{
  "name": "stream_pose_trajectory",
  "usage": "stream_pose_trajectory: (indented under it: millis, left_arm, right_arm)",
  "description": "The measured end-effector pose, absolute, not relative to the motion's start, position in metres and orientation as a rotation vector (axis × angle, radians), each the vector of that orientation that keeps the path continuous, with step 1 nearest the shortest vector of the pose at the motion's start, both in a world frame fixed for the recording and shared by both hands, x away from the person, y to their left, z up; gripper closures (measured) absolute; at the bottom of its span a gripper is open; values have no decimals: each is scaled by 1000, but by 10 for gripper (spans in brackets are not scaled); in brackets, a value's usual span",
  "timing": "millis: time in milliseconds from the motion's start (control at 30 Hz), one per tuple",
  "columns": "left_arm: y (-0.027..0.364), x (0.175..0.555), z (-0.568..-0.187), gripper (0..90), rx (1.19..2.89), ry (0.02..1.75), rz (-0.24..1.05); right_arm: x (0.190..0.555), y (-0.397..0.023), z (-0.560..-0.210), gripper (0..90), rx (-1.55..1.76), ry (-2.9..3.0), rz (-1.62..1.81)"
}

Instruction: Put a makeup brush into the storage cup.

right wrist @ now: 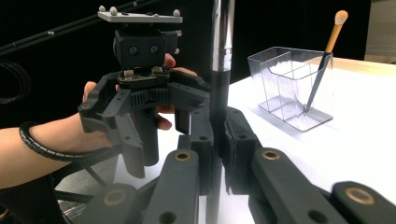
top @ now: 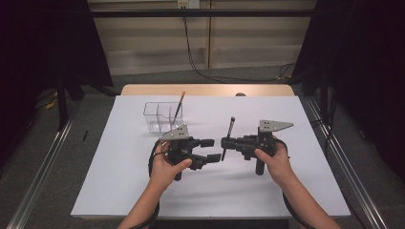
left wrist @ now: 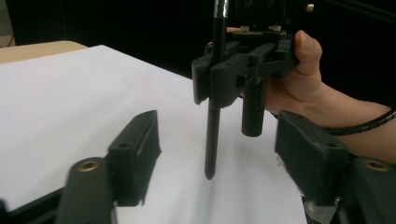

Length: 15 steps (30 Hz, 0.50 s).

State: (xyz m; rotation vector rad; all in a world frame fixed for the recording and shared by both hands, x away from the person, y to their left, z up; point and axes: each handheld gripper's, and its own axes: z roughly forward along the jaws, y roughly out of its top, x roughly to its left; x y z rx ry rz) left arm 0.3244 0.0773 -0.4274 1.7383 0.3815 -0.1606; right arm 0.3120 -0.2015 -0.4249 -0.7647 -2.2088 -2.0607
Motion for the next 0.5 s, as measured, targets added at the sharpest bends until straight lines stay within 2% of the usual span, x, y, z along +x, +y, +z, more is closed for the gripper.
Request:
stream_pose_trajectory:
  millis: [133, 333, 500]
  left_arm:
    - [79, 326, -427, 264, 1726, 399, -173]
    - [81, 329, -422, 112, 1695, 400, -146]
    - [82, 332, -415, 95, 1692, 396, -125]
  right_arm:
    - [312, -202, -425, 845, -763, -2212, -2061]
    - [312, -203, -426, 845, -767, -2222, -2058]
    - [312, -203, -426, 844, -760, -2235, -2056]
